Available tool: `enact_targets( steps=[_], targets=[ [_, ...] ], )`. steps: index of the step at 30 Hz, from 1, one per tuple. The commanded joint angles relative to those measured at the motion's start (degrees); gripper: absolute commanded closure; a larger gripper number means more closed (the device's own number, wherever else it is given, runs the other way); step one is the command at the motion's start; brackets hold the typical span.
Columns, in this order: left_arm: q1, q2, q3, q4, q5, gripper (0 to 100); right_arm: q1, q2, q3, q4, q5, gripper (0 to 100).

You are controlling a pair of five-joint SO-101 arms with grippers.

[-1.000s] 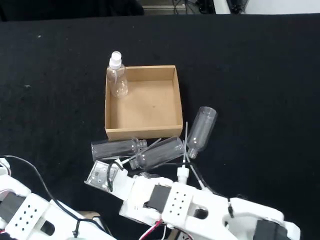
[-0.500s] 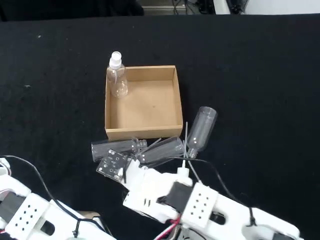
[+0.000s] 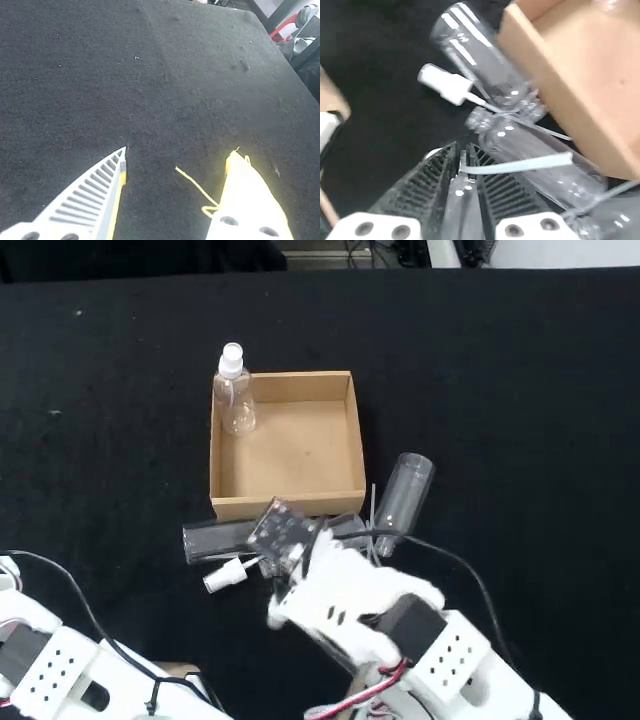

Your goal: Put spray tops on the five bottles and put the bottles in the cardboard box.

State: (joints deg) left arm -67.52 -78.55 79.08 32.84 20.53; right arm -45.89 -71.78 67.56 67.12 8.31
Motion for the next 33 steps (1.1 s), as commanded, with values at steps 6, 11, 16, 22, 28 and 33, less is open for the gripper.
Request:
enact_targets(
  steps=[6, 11, 16, 22, 28, 33],
  targets=[
    [-0.4, 0.0, -0.31, -1.32, 0.18, 78, 11.08, -1.1, -11.03, 5.36, 2.37, 98.7],
    [-0.4, 0.0, -0.4, -1.32, 0.18, 78, 24.0, -1.27, -15.69, 9.85, 9.14, 98.7],
    [-0.4, 0.0, -0.4, -1.32, 0.18, 78, 37.71, -1.27, -19.74, 12.48, 15.91, 98.7],
    [-0.4, 0.0, -0.48, -1.32, 0.18, 78, 48.53, -1.01, -18.24, 12.13, 21.1, 98.7],
    [-0.04, 0.0, -0.31, -1.32, 0.18, 77, 61.63, -1.01, -18.15, 10.73, 26.29, 98.7],
    [-0.04, 0.0, -0.31, -1.14, 0.18, 77, 73.58, -1.1, -12.97, 4.4, 31.74, 98.6]
  ],
)
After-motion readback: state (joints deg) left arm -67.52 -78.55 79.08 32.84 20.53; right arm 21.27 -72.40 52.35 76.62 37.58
